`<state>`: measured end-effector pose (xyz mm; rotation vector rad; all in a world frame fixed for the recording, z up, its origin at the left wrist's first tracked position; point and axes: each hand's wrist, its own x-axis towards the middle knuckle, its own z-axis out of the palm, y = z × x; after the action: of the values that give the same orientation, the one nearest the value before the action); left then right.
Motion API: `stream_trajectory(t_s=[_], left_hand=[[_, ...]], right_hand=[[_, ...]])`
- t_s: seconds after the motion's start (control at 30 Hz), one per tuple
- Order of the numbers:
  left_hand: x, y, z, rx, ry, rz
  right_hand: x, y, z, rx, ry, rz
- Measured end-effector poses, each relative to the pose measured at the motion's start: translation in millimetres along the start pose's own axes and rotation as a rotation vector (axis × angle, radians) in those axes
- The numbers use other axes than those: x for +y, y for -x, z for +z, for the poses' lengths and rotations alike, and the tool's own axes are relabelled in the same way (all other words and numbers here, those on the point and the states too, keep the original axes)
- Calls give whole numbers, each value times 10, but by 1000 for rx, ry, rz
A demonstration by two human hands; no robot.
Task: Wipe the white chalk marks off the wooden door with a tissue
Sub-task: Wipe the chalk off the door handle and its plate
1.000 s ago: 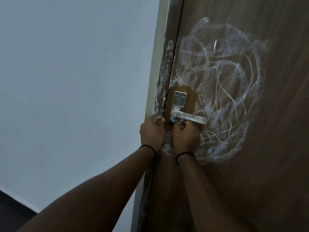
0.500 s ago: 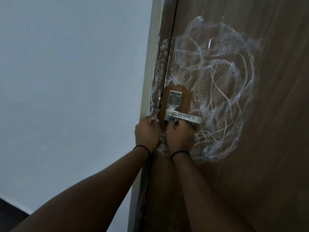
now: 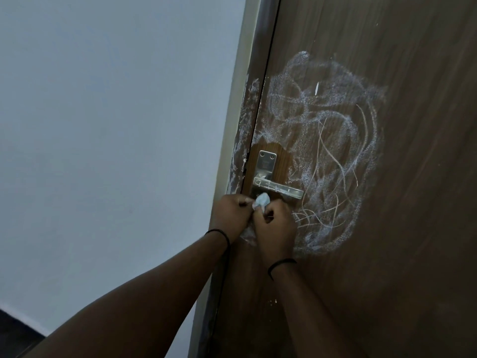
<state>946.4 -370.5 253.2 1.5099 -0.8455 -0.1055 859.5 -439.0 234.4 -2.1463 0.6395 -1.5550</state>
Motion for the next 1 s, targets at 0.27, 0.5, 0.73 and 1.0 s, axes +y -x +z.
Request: stream_trajectory(t_s=[0.27,0.5,0.73,1.0], left_hand=[[291,116,-212,-33,161,-107],[401,149,-187,184,-257,94],[362,75,-184,300,-183,177],[275,44,-61,290,-196,281]], right_hand=[[-270,-78,-228,-7,-57,-207],[-476,-460,-195,10,256,-197],[-408,-477,-68,-36,532,-411],[-180,-411,-498,98,400,-229]])
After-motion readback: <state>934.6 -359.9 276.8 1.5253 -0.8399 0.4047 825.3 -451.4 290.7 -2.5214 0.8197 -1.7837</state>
